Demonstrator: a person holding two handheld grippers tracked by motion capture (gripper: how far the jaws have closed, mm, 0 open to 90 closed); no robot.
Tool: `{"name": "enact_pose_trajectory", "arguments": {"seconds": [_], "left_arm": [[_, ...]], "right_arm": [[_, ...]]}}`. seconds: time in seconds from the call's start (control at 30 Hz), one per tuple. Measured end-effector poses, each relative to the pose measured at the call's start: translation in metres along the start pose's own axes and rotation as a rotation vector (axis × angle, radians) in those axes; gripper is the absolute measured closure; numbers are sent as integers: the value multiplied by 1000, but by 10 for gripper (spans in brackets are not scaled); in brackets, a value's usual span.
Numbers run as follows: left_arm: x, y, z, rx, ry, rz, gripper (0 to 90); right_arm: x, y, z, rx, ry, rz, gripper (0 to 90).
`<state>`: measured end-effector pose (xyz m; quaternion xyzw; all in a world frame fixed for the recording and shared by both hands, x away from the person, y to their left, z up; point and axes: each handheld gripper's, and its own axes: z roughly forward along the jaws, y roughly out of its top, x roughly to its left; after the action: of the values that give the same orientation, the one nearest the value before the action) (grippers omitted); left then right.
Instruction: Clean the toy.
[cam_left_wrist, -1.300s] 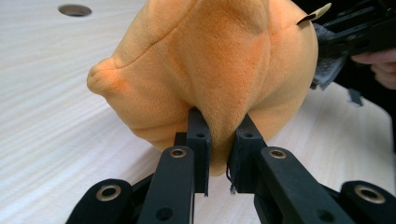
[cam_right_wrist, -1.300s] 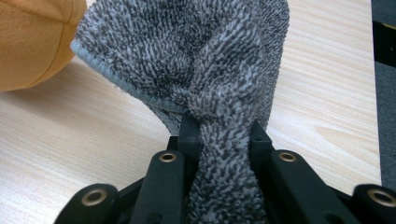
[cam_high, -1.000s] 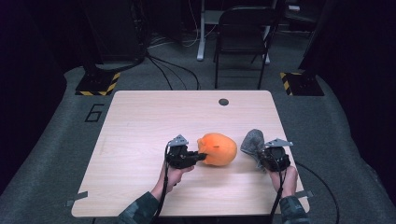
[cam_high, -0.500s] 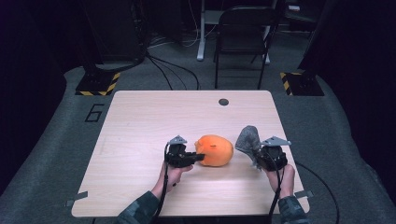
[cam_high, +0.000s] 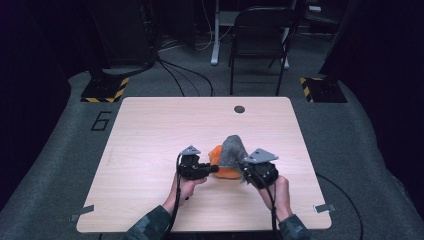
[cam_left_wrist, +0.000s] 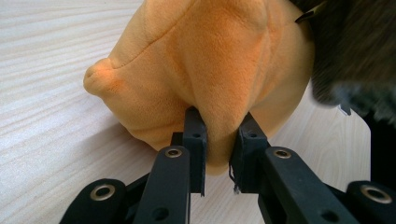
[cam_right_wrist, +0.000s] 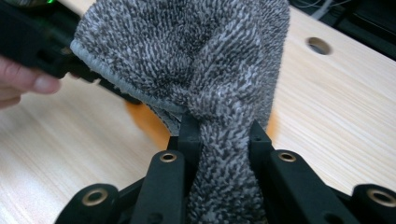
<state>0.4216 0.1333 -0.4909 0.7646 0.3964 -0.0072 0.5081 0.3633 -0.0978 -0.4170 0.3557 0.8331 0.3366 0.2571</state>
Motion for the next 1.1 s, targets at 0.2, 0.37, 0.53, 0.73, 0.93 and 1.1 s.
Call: {"name": "enact_pose_trajectory", "arguments": {"seconds": [0.2,0.37,0.53,0.73,0.93,1.1], "left_arm": [[2,-1,2,2,-8,-2,779],[-1,-2,3,4,-8,4,779],[-1,-1,4,2,-15,8,778],[-2,-1,4,2,-17,14,778],[-1,-1,3,-2,-16,10,778],[1,-1,1,-9,-11,1,778]], "right_arm": [[7,-5,15,34,-22,-41,749],[-4,-13,13,41,-28,-18,749],[-24,-25,16,63,-35,38,749],[-44,-41,28,117,-60,111,749],[-57,-50,37,168,-76,161,750],[-50,-33,10,70,-81,136,750]]}}
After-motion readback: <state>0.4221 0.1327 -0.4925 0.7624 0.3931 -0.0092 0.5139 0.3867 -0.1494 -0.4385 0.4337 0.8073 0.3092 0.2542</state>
